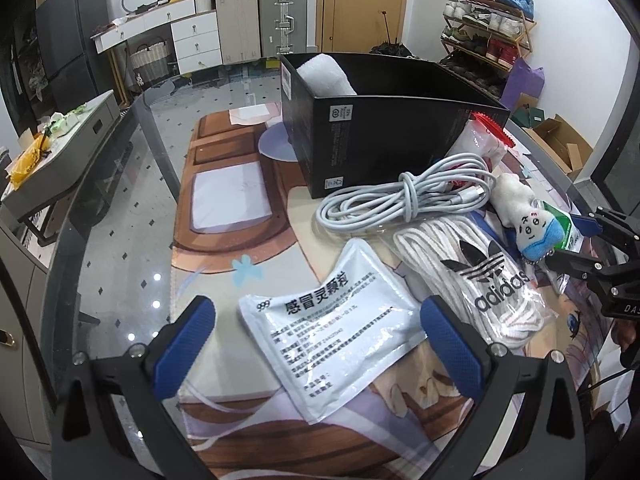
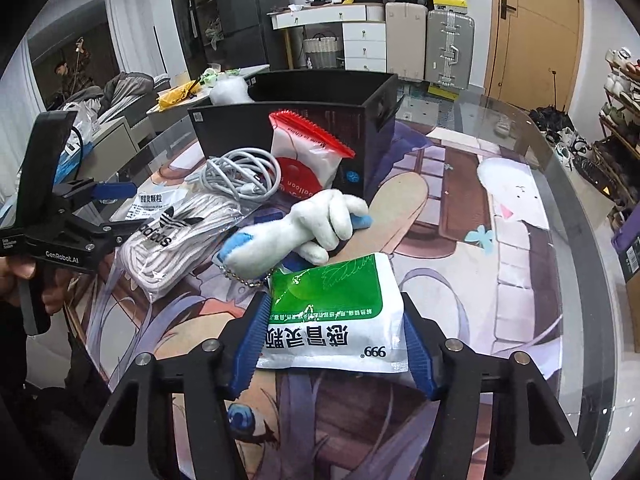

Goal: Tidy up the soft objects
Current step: 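Grasp the green sachet with the right gripper while the left grasps the white printed sachet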

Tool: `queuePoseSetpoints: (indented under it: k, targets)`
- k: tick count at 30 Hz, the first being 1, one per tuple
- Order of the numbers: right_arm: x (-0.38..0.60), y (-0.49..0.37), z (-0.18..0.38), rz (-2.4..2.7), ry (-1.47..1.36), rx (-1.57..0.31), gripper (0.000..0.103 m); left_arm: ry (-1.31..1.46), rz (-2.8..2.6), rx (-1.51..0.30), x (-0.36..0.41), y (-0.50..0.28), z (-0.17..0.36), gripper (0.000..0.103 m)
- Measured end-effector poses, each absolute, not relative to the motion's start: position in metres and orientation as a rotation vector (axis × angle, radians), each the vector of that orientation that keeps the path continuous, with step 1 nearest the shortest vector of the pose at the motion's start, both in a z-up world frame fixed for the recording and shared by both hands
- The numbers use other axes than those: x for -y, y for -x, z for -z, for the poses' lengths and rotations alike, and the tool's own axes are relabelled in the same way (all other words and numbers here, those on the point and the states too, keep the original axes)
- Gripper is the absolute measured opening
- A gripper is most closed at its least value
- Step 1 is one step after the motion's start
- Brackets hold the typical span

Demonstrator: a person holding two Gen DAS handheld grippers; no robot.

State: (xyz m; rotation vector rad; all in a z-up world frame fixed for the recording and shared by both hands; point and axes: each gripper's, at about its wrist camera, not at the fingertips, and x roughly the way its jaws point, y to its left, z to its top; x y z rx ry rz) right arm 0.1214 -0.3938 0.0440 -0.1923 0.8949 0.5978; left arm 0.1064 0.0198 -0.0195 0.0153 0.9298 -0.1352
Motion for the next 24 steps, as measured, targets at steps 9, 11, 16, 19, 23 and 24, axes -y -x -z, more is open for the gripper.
queuePoseSetpoints:
  k: [9,11,16,19,23,24]
  targets:
    - [0.402,-0.120,-0.046,-0.586,0.180,-0.890,0.058,-0.040,0.153,-0.933,-0.018,-0.105,0.018,0.103]
    - [0.404,-0.120,-0.047,-0.586,0.172,-0.890,0.058,-0.042,0.162,-0.920,-0.019,-0.105,0.015,0.103]
    - [0.407,-0.120,-0.049,-0.580,0.167,-0.886,0.058,-0.105,0.210,-0.901,-0.017,-0.099,0.009,0.103]
    - [0.408,-0.118,-0.050,-0.579,0.161,-0.884,0.058,-0.169,0.226,-0.912,-0.013,-0.094,0.011,0.103]
    - [0.409,-0.118,-0.052,-0.579,0.156,-0.882,0.052,-0.196,0.246,-0.921,-0.008,-0.095,0.015,0.103]
    - [0.409,-0.118,-0.052,-0.579,0.154,-0.881,0.051,-0.191,0.251,-0.927,-0.009,-0.096,0.016,0.103]
